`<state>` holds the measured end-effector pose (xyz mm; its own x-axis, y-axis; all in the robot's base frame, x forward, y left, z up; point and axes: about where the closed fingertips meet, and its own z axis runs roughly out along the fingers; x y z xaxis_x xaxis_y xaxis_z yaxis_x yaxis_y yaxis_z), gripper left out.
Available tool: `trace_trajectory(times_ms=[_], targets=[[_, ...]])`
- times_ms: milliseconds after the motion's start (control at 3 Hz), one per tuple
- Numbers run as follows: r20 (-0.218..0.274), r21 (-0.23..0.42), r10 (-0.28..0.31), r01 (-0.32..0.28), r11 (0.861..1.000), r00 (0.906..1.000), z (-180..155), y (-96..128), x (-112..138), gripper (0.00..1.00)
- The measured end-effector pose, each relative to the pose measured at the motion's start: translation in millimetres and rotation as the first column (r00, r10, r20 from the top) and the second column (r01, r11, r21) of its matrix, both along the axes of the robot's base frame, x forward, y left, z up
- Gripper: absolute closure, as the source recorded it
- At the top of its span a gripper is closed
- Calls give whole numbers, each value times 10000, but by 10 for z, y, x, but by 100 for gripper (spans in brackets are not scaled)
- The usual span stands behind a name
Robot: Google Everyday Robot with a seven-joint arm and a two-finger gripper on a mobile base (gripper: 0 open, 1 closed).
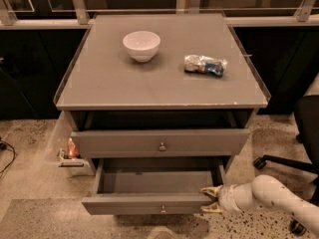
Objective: Open middle drawer
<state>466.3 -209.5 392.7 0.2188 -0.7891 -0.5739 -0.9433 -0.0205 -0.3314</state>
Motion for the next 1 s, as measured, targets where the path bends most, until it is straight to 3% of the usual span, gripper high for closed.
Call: trace_trajectory(times_ms=[333, 1000], targets=[[-1, 1, 1, -1, 10000, 10000, 0, 1, 0, 82], [-48, 254, 117, -115, 9996, 9999, 10, 26, 25, 36]])
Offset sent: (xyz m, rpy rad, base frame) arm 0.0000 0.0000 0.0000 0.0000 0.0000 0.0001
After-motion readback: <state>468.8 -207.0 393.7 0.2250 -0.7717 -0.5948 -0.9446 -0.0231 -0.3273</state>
